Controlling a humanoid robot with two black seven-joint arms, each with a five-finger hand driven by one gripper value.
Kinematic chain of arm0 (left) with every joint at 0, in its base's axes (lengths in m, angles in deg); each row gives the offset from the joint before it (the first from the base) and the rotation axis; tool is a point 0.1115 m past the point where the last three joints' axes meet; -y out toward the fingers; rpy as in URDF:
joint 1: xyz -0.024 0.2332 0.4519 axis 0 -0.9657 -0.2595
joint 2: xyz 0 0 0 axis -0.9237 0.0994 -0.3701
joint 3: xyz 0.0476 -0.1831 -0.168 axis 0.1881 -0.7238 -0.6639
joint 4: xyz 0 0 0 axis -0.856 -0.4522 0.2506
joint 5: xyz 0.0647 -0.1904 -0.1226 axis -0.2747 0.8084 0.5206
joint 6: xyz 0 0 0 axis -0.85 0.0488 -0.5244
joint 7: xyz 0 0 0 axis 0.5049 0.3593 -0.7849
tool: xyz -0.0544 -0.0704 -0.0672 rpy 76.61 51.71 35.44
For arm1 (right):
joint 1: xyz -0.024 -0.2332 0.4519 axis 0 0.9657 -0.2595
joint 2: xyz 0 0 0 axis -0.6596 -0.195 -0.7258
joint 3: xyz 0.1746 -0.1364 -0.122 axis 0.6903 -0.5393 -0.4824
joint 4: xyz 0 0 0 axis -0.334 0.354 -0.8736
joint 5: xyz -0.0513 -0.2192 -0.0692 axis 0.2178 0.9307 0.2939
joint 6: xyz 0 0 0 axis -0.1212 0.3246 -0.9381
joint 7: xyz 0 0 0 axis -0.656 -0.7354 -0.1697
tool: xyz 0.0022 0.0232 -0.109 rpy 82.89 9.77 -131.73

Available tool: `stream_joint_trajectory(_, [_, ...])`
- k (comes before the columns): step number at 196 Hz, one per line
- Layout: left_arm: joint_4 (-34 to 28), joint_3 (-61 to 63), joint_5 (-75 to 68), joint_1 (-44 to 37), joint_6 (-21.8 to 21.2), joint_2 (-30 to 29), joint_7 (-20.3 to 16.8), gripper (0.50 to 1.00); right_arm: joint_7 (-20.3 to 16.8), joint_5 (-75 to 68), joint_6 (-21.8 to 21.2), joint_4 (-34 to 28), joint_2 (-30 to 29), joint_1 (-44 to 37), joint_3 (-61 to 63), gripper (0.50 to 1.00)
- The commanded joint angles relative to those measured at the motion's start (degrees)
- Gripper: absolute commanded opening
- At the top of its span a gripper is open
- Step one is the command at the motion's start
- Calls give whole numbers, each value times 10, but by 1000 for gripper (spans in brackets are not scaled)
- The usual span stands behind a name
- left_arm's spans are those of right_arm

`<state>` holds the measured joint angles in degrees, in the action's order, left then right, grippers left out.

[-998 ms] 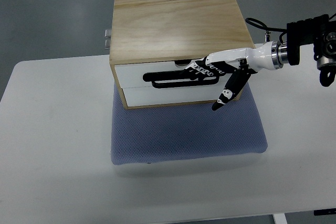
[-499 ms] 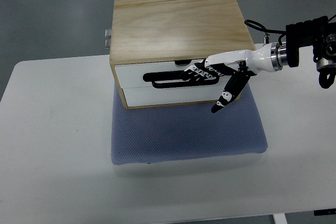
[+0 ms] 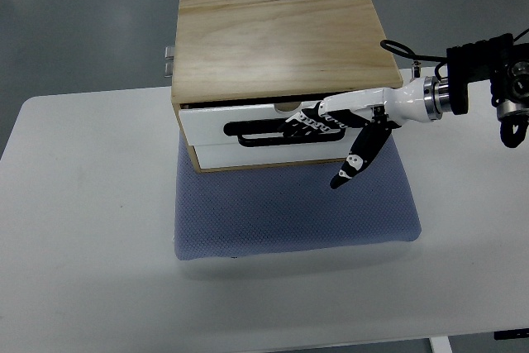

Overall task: Open wood drawer with right hand
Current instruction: 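Pull the upper drawer toward the robot with the right hand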

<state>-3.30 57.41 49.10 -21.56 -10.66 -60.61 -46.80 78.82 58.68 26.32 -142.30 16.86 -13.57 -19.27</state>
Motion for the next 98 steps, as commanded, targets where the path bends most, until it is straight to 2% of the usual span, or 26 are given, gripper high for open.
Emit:
stream_joint_trajectory(1, [0,0,0,0,0,0,0,1000,0,0,0,-13,5,1,-1,952])
stream_joint_trajectory(98, [0,0,0,0,0,0,0,1000,0,-1,0,-64,25,9,-11,952])
